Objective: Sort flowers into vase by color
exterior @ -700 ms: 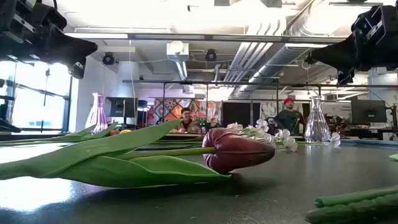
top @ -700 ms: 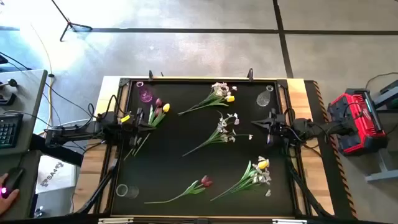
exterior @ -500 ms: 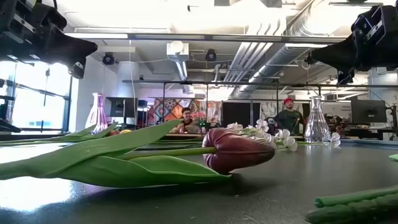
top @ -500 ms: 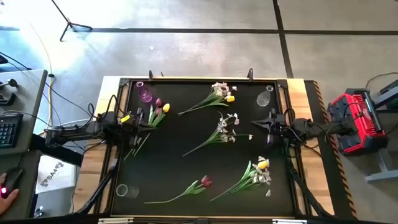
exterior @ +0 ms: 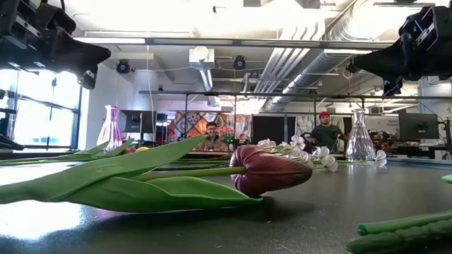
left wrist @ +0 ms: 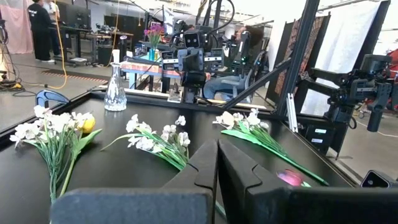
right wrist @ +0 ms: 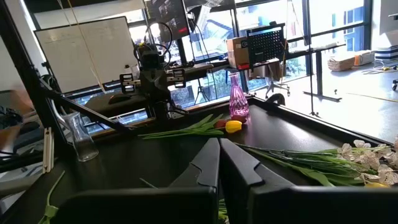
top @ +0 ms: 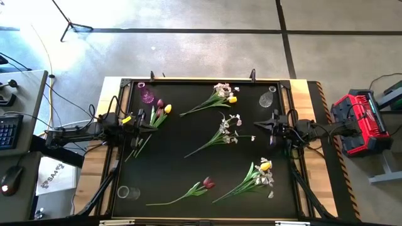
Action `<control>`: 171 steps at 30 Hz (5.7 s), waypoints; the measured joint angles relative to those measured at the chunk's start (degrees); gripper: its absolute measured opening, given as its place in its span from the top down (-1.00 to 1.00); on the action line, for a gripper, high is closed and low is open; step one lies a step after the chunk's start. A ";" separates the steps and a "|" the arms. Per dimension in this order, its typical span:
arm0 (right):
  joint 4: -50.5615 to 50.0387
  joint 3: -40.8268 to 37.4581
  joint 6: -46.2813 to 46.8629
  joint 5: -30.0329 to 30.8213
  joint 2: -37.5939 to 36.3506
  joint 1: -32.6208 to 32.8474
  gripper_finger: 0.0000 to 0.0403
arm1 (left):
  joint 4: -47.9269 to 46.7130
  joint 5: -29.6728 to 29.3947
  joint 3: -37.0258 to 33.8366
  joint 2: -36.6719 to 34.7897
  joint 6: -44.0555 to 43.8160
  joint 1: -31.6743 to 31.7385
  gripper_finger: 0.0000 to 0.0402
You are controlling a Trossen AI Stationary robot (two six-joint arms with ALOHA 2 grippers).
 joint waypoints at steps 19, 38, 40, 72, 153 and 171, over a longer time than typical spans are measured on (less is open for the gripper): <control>0.00 0.00 0.01 0.01 0.00 0.00 1.00 | -0.02 0.00 0.00 0.01 0.00 0.00 1.00; 1.04 0.00 0.08 0.03 0.00 0.00 1.00 | 2.25 0.00 0.00 0.00 -0.07 -0.02 1.00; 1.54 0.00 0.15 0.03 0.00 0.00 1.00 | 2.30 0.00 0.00 0.00 -0.07 -0.02 1.00; 3.97 10.32 36.21 4.04 33.37 -5.60 0.51 | 11.02 -11.41 0.00 14.51 -10.62 0.00 0.38; 12.72 10.34 42.49 21.23 56.96 4.98 0.51 | 21.28 -8.31 52.40 113.17 -3.08 -7.48 0.21; 19.16 10.34 38.57 21.53 56.96 7.31 0.51 | 21.26 -10.62 52.39 113.91 -2.89 -7.48 0.23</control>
